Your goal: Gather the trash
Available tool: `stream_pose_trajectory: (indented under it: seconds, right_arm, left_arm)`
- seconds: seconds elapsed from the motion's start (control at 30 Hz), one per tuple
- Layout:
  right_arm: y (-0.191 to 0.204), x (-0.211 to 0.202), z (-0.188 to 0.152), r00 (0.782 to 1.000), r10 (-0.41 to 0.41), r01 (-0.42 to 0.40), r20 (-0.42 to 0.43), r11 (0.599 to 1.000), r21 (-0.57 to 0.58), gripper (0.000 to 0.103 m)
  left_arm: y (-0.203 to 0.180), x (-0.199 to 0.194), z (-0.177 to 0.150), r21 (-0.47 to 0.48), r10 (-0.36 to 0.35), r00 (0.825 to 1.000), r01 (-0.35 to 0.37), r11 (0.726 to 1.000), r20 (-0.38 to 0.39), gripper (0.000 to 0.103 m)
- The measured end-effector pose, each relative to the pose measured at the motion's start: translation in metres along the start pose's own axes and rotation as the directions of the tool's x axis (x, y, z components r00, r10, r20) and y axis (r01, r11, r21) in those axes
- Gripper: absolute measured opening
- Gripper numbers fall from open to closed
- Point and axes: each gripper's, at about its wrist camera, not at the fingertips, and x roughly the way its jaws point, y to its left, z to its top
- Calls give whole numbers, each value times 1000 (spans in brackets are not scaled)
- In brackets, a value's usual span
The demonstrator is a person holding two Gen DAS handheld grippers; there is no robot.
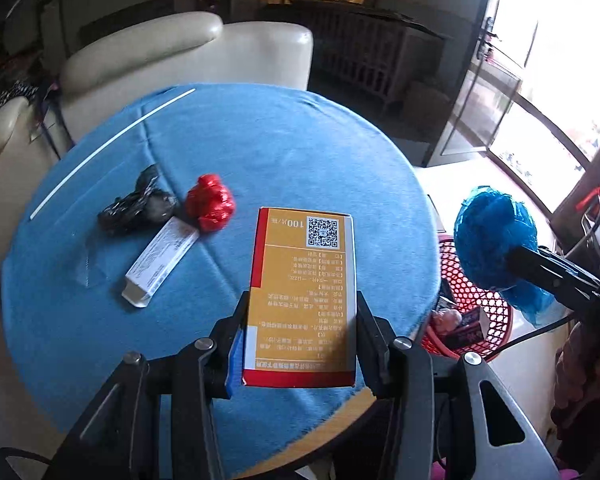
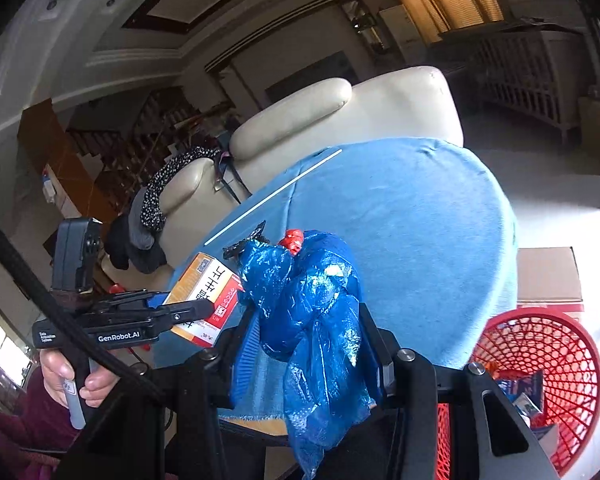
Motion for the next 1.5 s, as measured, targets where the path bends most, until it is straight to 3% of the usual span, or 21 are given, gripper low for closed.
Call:
stream_pose_trajectory:
  seconds: [1.07,1.5]
  right_arm:
    - [-23,-33,-11,998,-54,52,40,997,55,48]
    - [-46,-53,-7,989,-130,123,75,988,93,48]
  left_arm:
    - [-62,9,7,137,-44,999,45,990,-11,48]
    - [-79,17,17,173,-42,999,44,984,-14,48]
